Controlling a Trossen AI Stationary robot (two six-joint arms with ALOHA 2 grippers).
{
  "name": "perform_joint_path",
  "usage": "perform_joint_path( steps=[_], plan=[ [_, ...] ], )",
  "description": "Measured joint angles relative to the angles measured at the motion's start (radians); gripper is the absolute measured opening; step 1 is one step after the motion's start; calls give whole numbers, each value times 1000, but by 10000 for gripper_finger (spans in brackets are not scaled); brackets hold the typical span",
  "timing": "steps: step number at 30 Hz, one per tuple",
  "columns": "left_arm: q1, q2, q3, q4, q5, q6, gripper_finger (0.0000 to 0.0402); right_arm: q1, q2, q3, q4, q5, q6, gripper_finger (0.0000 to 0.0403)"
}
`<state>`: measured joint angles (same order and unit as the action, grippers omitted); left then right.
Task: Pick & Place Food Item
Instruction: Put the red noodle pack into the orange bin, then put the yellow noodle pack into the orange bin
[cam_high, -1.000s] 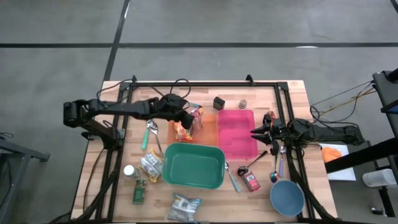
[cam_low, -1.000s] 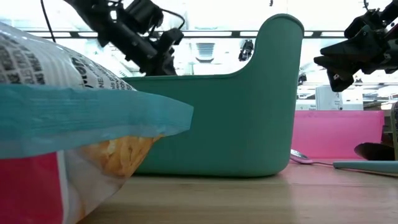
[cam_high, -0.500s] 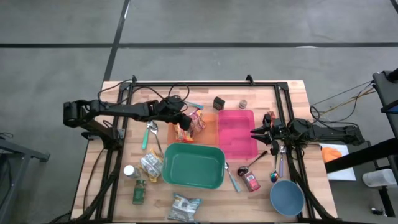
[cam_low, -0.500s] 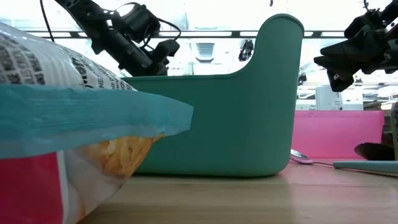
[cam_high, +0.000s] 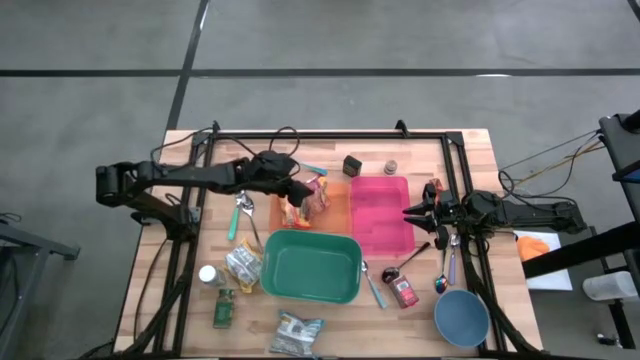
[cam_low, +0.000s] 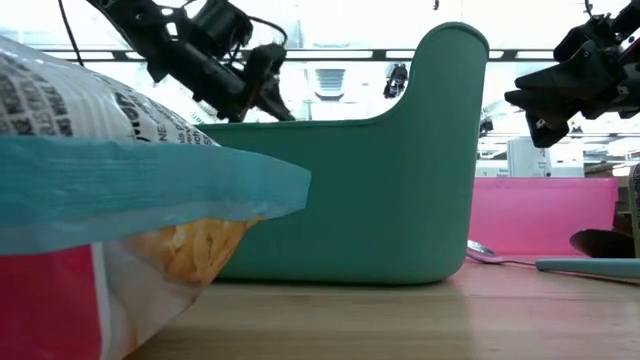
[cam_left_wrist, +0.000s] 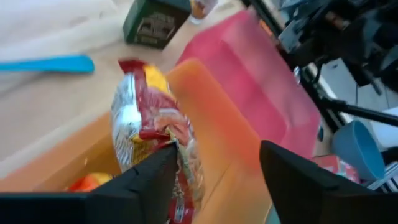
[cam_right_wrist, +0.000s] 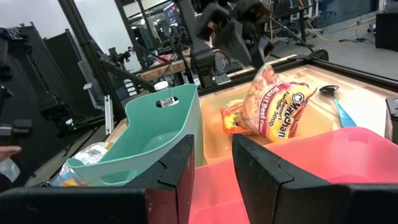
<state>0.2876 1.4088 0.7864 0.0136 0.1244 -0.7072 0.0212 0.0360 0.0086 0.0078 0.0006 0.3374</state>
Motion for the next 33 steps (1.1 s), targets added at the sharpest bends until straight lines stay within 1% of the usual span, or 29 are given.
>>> perform_joint_path(
  steps=[3, 7, 12, 15, 20, 27, 33],
  plan=[
    [12, -39, 0, -11, 0, 27, 264, 0, 0, 0, 0, 0, 0, 107],
    [28, -81, -1, -35, -1, 53, 290, 0, 0, 0, 0, 0, 0, 107],
    [32, -116, -2, -72, -1, 53, 313, 0, 0, 0, 0, 0, 0, 107],
    [32, -144, -1, -117, 0, 39, 319, 0, 0, 0, 0, 0, 0, 107],
    [32, -223, 0, -270, 0, -77, 320, 0, 0, 0, 0, 0, 0, 107],
    [29, -377, 0, -566, -1, -239, 320, 0, 0, 0, 0, 0, 0, 107],
    [-8, -500, 0, -774, 0, -309, 320, 0, 0, 0, 0, 0, 0, 107]
  ],
)
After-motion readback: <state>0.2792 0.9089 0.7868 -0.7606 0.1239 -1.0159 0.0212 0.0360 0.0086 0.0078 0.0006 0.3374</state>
